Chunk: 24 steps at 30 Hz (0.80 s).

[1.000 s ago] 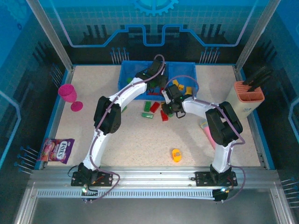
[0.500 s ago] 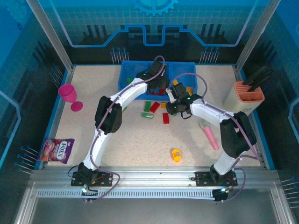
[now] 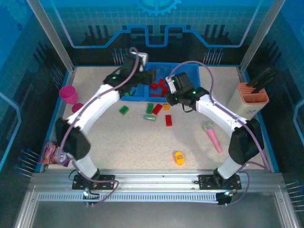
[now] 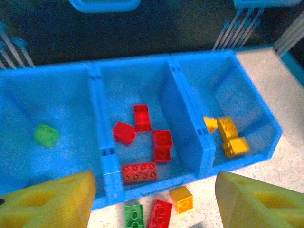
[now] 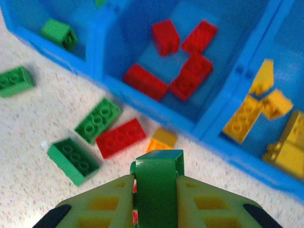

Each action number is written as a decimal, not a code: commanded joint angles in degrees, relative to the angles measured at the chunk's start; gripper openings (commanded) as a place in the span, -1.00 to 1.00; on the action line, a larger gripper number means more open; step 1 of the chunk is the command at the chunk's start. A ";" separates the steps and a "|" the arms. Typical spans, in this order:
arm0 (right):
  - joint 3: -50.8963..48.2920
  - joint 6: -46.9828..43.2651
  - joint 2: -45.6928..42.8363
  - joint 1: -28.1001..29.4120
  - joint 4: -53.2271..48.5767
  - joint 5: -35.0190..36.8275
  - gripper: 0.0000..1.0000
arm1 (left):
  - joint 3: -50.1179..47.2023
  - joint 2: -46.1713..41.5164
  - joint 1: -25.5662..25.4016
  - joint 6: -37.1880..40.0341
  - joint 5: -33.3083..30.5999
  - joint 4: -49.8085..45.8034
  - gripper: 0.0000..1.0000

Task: Sort the legos into containers by color
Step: Place the lego in the container.

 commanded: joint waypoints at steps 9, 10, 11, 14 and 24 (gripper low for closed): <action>29.07 -8.03 20.92 4.95 5.24 -3.13 -0.47 | -28.63 -28.19 0.89 -8.30 -7.50 -6.21 0.41; 31.49 -8.60 23.03 5.19 5.29 -3.54 -0.46 | -30.08 -29.91 0.90 -8.99 -7.62 -6.81 0.41; 34.42 -9.63 25.48 5.51 5.18 -4.05 -0.47 | -31.60 -31.72 0.90 -9.86 -7.61 -7.50 0.41; 41.11 -13.36 32.09 6.22 5.87 -3.37 -0.44 | -35.20 -35.65 0.90 -12.29 -6.70 -9.73 0.41; 52.88 -17.90 47.99 6.53 9.06 -4.21 -0.42 | -44.26 -39.15 0.90 -17.86 -3.47 -15.30 0.42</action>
